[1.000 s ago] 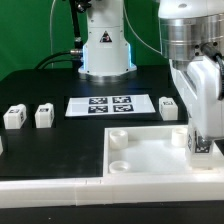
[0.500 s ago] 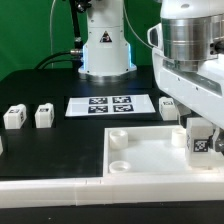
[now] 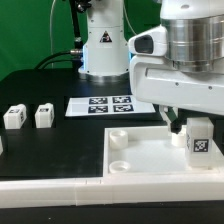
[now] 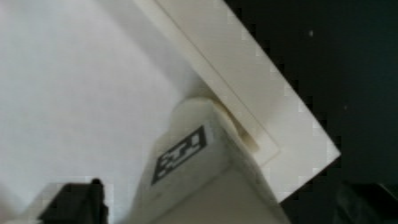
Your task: Assemble one leg
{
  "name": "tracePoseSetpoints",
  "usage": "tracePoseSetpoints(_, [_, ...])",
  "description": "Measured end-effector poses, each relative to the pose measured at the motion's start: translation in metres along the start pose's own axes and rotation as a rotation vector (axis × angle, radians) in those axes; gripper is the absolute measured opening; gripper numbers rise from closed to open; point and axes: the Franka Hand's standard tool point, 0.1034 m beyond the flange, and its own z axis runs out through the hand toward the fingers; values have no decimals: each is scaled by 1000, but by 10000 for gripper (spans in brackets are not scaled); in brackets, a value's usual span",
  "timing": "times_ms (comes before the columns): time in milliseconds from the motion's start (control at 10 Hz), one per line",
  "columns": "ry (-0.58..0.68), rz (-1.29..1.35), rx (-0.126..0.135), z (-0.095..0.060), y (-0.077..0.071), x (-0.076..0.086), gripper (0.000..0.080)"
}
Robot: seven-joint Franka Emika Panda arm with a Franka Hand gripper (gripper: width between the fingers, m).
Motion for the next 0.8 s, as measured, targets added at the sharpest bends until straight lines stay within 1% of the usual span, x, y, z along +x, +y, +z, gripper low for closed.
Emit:
tracePoseSetpoints(300, [7, -343, -14, 0, 0, 0, 649])
tracePoseSetpoints(400, [8, -398, -13, 0, 0, 0, 649])
tracePoseSetpoints(500, [9, -506, -15, 0, 1, 1, 649])
tracePoseSetpoints(600, [9, -507, -15, 0, 1, 1, 649])
tracePoseSetpoints(800, [9, -504, -15, 0, 1, 1, 388])
